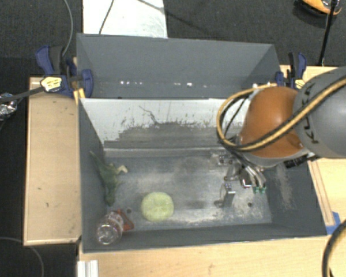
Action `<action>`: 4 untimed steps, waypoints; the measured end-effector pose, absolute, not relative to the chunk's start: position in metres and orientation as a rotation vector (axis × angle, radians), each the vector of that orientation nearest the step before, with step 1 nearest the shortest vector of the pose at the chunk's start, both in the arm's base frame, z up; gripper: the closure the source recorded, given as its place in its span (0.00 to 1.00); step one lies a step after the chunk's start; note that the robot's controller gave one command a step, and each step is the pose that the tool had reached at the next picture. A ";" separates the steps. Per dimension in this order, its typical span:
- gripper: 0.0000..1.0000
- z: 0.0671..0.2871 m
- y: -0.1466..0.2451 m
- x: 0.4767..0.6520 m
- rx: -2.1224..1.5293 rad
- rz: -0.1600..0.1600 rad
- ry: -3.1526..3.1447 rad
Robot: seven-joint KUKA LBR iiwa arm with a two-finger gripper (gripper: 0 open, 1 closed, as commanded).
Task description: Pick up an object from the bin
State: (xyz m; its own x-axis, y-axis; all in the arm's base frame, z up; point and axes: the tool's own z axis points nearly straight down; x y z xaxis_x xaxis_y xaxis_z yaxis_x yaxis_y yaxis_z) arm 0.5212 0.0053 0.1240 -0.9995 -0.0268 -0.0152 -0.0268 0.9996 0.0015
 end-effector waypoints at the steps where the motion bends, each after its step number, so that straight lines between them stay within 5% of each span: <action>1: 0.00 0.092 0.016 0.544 -0.121 0.000 3.139; 2: 0.00 0.120 0.043 0.545 -0.195 0.000 3.139; 3: 0.00 0.138 0.086 0.563 -0.035 0.002 3.132; 4: 0.00 0.109 0.109 0.554 0.097 0.003 3.135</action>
Offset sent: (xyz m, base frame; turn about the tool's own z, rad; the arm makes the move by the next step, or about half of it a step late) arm -0.0060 0.1026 0.1198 -0.1804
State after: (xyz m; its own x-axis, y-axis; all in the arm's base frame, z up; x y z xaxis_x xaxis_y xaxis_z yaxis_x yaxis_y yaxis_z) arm 0.5543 0.1089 0.1094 -0.9981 0.0616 -0.0047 0.0616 0.9981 0.0023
